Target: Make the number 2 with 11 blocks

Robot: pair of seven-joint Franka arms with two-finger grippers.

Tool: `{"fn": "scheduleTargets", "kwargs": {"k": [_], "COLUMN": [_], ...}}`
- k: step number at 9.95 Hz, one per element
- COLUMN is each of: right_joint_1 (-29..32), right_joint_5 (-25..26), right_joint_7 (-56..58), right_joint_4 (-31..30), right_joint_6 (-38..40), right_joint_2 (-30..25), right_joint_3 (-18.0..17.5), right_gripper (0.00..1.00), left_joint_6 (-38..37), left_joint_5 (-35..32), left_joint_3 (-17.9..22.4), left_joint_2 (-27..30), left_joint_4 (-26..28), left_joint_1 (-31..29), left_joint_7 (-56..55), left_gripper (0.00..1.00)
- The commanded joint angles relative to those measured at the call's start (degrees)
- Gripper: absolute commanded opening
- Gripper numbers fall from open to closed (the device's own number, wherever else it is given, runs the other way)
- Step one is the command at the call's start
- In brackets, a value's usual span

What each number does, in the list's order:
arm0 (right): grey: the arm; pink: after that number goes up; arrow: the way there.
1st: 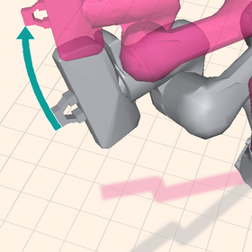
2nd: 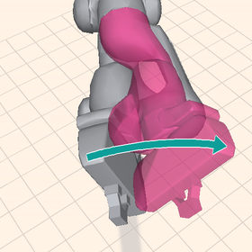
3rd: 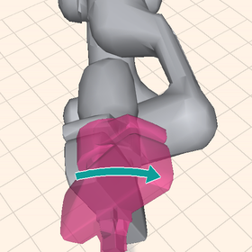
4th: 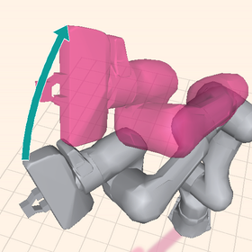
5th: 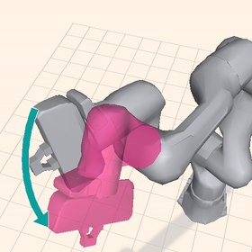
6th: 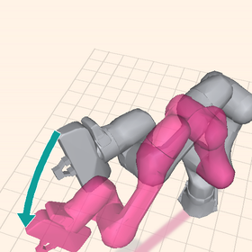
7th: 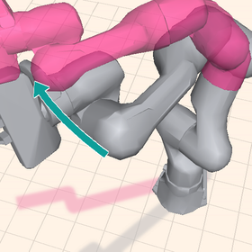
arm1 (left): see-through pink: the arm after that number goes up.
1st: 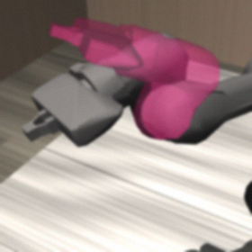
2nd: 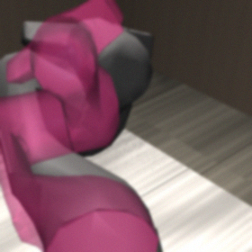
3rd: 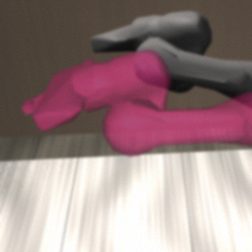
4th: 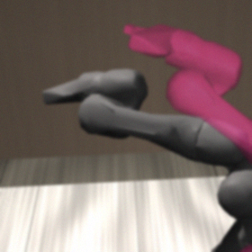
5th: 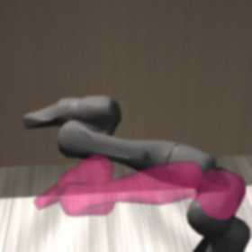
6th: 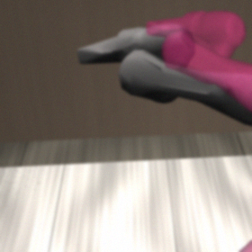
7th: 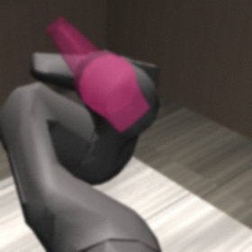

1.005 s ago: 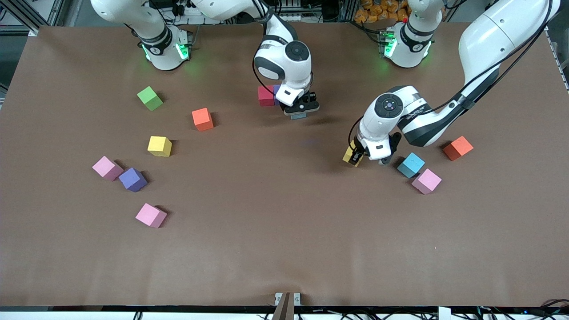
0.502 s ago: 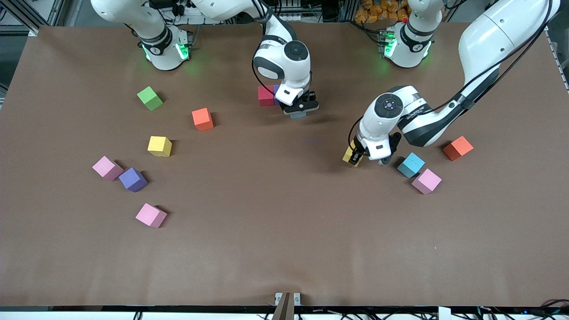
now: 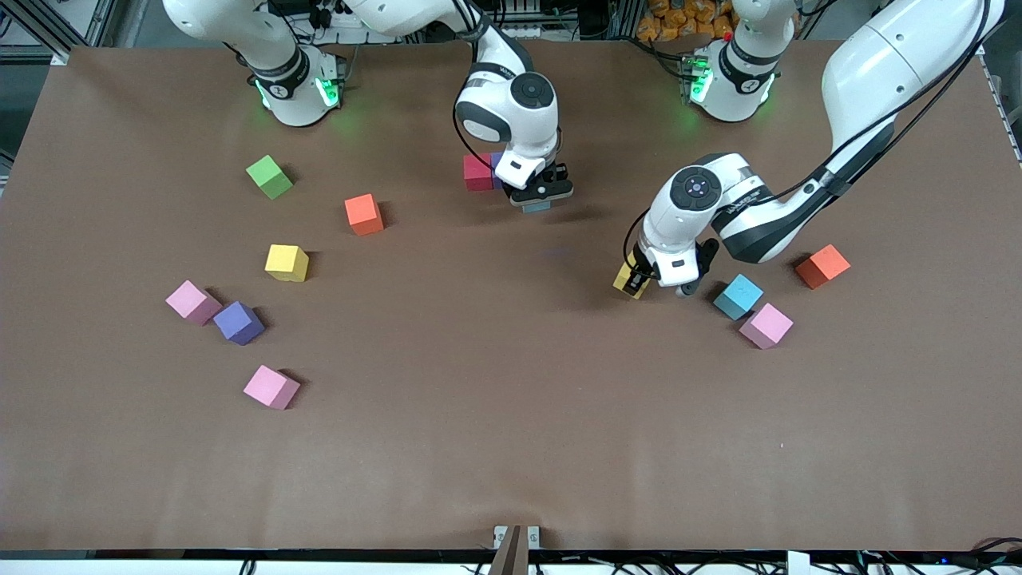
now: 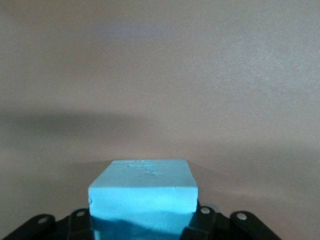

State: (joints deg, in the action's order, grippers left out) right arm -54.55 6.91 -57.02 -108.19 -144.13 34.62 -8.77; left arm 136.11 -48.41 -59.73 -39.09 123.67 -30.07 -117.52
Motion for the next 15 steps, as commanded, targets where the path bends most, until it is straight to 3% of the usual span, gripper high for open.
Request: {"fn": "scheduleTargets", "kwargs": {"k": [1, 4, 8, 11, 15], "right_joint_1": [-0.4, -0.1, 1.1, 2.9, 8.3], "right_joint_5": [0.4, 0.2, 0.2, 0.2, 0.4], "right_joint_7": [-2.9, -3.7, -3.1, -2.7, 2.6], "right_joint_4": [-1.1, -1.0, -0.7, -0.8, -1.4], "right_joint_6": [-0.5, -0.5, 0.2, 1.6, 11.8], "right_joint_2": [-1.1, -1.2, -2.1, -5.7, -14.2], "right_joint_3": [0.0, 0.0, 0.0, 0.0, 0.1], "right_gripper": [0.64, 0.80, 0.89, 0.91, 0.93], "left_joint_6": [-0.1, -0.1, -0.1, -0.1, -0.1], "left_joint_5": [-1.1, -1.0, -1.0, -0.9, -0.5], "left_joint_3": [-0.3, -0.3, -0.3, -0.3, -0.2], "left_joint_2": [1.0, 1.0, 1.0, 1.0, 0.8], "left_joint_4": [0.0, 0.0, -0.2, -1.0, -3.9], "left_joint_1": [0.1, 0.1, 0.1, 0.3, 3.2], "left_joint_7": [1.9, 2.4, 4.1, 6.8, 10.0], "left_gripper": [0.00, 0.00, 0.00, 0.00, 0.00]}}
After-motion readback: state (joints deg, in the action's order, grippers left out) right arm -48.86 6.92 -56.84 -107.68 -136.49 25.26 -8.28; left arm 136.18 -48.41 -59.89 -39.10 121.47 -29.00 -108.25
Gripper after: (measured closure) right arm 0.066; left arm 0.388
